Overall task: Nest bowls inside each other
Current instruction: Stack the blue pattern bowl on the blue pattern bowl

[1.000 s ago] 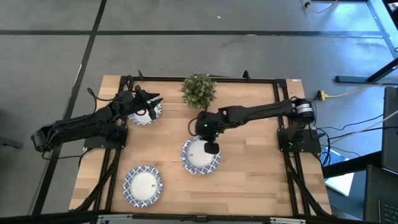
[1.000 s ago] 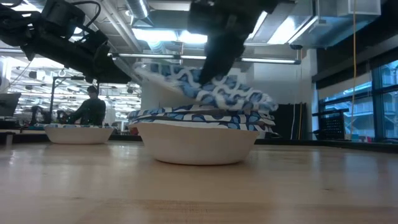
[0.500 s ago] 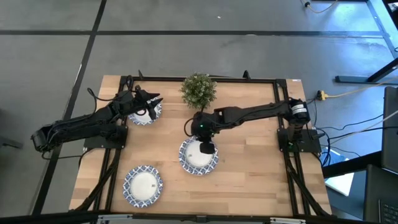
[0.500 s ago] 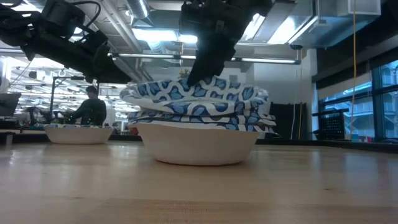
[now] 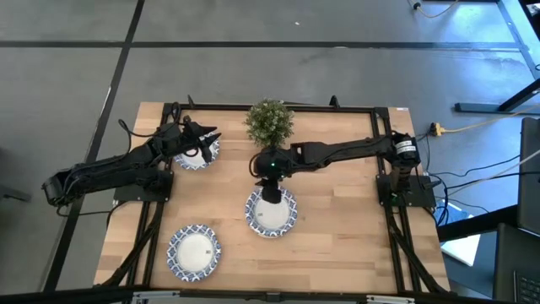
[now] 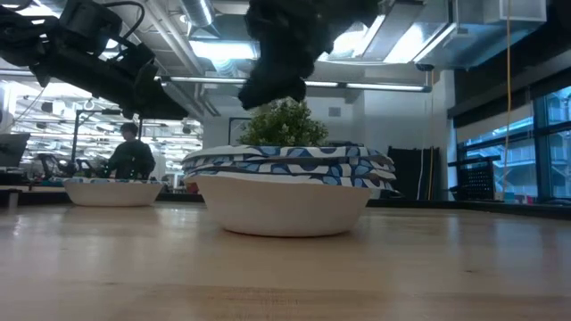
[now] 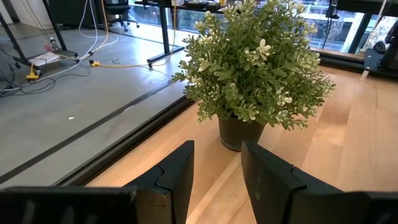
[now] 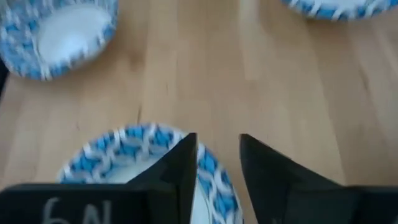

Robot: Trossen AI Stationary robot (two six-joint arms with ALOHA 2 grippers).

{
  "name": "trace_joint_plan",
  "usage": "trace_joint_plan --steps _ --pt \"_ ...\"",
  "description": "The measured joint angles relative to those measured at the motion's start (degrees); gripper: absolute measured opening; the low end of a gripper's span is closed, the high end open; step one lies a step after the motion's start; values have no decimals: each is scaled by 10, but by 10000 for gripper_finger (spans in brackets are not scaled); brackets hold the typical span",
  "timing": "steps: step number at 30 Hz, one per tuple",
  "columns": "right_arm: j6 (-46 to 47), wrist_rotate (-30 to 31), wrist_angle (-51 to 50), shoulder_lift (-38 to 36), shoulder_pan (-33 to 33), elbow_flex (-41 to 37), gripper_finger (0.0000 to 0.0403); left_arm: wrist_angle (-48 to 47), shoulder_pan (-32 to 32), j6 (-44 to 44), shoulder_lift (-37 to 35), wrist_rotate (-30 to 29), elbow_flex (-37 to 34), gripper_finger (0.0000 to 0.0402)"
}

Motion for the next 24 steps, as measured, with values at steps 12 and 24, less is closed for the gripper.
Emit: trace_joint_plan --steps 12,24 --pt "-13 -31 86 0 27 0 119 0 0 0 0 0 0 128" --pt "-50 -29 20 -31 30 -1 119 11 0 -29 0 1 0 128"
